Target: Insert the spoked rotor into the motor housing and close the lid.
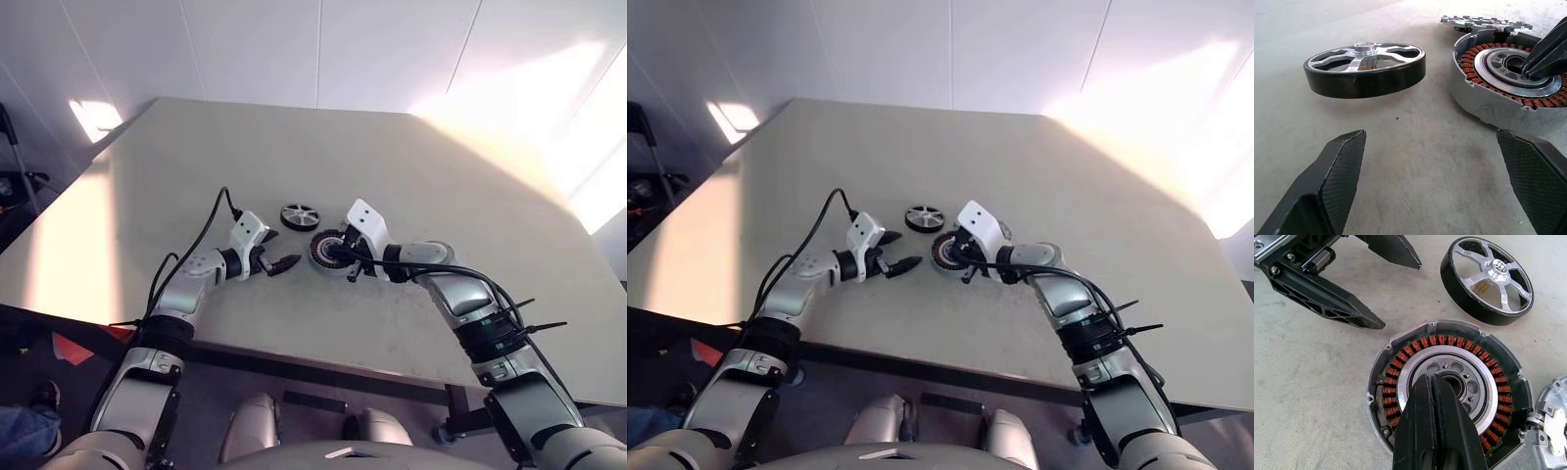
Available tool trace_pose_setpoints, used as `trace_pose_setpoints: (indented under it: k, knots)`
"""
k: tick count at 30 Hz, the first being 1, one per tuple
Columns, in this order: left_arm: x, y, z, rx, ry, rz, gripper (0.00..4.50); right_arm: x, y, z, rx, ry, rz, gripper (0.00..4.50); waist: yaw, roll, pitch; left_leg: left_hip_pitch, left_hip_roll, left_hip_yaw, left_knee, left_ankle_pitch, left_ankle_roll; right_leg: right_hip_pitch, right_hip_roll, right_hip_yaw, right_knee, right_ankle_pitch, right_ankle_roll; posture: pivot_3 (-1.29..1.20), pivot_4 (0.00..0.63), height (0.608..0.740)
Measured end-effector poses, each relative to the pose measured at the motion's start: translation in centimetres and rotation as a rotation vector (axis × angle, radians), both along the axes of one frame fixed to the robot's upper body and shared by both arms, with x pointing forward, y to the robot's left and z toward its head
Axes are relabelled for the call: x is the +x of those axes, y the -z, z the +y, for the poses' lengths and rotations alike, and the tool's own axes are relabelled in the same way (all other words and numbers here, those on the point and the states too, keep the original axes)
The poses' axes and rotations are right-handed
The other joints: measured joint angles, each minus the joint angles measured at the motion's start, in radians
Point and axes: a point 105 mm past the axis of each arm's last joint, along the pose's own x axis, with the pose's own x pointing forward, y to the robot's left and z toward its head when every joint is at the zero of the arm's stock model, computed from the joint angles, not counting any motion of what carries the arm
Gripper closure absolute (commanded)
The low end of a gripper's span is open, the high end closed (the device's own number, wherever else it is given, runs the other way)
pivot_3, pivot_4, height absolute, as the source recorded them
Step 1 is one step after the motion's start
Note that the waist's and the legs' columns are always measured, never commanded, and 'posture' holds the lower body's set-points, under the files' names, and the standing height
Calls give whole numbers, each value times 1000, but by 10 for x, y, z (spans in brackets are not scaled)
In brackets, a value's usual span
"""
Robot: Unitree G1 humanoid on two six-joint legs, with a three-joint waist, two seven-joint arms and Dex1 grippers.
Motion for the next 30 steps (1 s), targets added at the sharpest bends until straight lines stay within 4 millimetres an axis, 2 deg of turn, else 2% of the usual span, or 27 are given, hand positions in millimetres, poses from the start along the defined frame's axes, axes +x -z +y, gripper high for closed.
trace_pose_setpoints:
  k: [4, 11, 15, 20, 30]
  knots:
    - [0, 0, 0, 0, -1, 0, 0, 0, -3, 0, 2, -2, -10, 4470, 0, 0, 0, -1, 0, 0, 0, 0, 0, -1, 0, 0, 0, 0, 0, 0, 0, 740]
    - [1, 1, 0, -2, -3, 4, 0, 7, -25, -5, 15, 14, -70, 4470, 0, 0, 0, 0, 0, 0, 0, 0, 0, 0, 0, 0, 0, 0, 0, 0, 0, 740]
    - [1, 1, -1, -2, -4, 7, 0, 9, -20, -8, 9, 26, -52, 4470, 0, 0, 0, 0, 0, 0, 0, 0, 0, 0, 0, 0, 0, 0, 0, 0, 0, 740]
    - [1, 2, 0, -2, -4, 8, 0, 10, -2, -13, 2, 55, -12, 4470, 0, 0, 0, 0, 0, 0, 0, 0, 0, -1, 0, 0, 0, 0, 0, 0, 0, 740]
    - [1, 2, 0, -1, -5, 7, 0, 12, -2, -13, 2, 59, -27, 4470, 0, 0, 0, 2, 0, 0, 0, 0, 0, 1, 0, 0, 1, 0, 0, 0, 0, 740]
